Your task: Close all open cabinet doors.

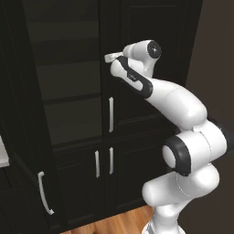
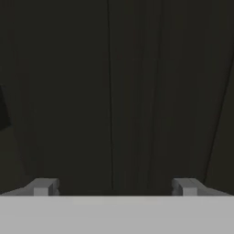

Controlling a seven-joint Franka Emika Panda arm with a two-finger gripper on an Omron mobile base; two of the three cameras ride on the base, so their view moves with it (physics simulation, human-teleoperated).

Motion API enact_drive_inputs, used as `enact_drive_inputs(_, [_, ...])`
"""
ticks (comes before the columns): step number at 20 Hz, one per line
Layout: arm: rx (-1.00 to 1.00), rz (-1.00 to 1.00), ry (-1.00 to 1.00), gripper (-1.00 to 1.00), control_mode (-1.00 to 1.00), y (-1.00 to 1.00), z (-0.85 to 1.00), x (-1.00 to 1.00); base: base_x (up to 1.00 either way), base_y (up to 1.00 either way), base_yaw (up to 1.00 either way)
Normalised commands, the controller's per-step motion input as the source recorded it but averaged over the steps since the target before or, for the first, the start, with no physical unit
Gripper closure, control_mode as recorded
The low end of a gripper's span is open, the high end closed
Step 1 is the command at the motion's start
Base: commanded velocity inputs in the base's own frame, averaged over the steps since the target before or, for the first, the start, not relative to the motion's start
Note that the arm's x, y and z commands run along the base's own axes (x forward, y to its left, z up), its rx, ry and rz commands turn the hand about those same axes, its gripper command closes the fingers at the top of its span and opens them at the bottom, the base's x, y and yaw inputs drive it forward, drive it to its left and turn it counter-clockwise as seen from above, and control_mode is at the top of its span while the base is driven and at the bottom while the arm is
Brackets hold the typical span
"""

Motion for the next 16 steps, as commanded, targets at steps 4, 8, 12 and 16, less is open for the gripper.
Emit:
enact_drive_inputs(4, [-0.05,-0.1,0.0,-1.0,-1.0,0.05,-0.11,0.35,0.0,0.0,0.0])
enact_drive_inputs(8, [-0.03,-0.08,0.0,-1.0,-1.0,0.0,-0.12,0.35,0.0,0.0,0.0])
enact_drive_inputs(12, [-0.01,-0.06,0.0,-1.0,-1.0,0.0,-0.04,0.23,0.0,0.0,0.0])
enact_drive_inputs(16, [0.0,-0.01,-0.02,-1.0,-1.0,0.0,0.05,-0.2,0.0,0.0,0.0])
